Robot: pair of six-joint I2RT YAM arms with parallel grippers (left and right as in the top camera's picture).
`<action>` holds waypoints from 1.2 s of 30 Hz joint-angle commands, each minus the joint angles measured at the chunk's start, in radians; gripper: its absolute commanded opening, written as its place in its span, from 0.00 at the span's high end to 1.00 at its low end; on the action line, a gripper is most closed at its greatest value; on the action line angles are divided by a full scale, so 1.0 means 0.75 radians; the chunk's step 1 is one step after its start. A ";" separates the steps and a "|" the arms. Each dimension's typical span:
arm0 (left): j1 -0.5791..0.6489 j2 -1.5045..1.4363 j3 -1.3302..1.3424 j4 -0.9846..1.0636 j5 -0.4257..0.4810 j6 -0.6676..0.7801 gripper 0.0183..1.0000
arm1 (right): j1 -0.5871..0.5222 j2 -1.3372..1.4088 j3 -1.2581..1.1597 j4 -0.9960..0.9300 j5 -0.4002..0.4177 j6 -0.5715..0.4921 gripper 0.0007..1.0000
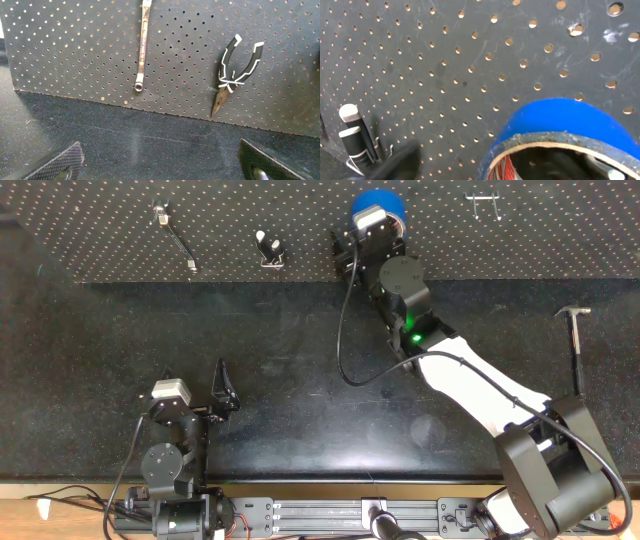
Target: Place Tools Onto Pegboard
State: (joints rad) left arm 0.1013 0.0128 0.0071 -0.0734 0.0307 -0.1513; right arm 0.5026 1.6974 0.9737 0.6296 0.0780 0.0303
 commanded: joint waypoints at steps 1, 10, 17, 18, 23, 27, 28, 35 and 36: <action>-0.007 -0.012 -0.002 -0.010 0.001 0.003 0.00 | 0.009 -0.089 0.014 -0.024 -0.137 -0.010 0.02; -0.007 -0.012 -0.002 -0.010 0.001 0.003 0.00 | -0.248 -0.600 0.014 -1.162 -0.175 0.003 0.02; -0.007 -0.012 -0.002 -0.010 0.001 0.003 0.00 | -0.690 -0.614 0.014 -1.932 -0.076 -0.051 0.02; -0.007 -0.012 -0.002 -0.010 0.001 0.003 0.00 | -0.733 -0.611 0.014 -1.981 -0.078 -0.112 0.02; -0.007 -0.012 -0.002 -0.010 0.001 0.003 0.00 | -1.026 -0.532 0.014 -2.059 -0.079 -0.283 0.02; -0.007 -0.012 -0.002 -0.010 0.001 0.003 0.00 | -1.205 -0.423 0.014 -2.106 -0.099 -0.282 0.02; -0.007 -0.012 -0.002 -0.010 0.001 0.003 0.00 | -1.214 -0.405 0.014 -2.110 -0.099 -0.282 0.02; -0.007 -0.012 -0.002 -0.010 0.000 0.003 0.00 | -1.338 -0.257 0.014 -2.044 -0.094 -0.470 0.02; -0.007 -0.012 -0.002 -0.010 0.001 0.003 0.00 | -1.364 -0.248 0.014 -2.033 -0.095 -0.493 0.02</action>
State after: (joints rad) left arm 0.1013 0.0128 0.0071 -0.0738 0.0307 -0.1513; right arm -0.4774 1.4879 0.9848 -0.9077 0.0097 -0.2661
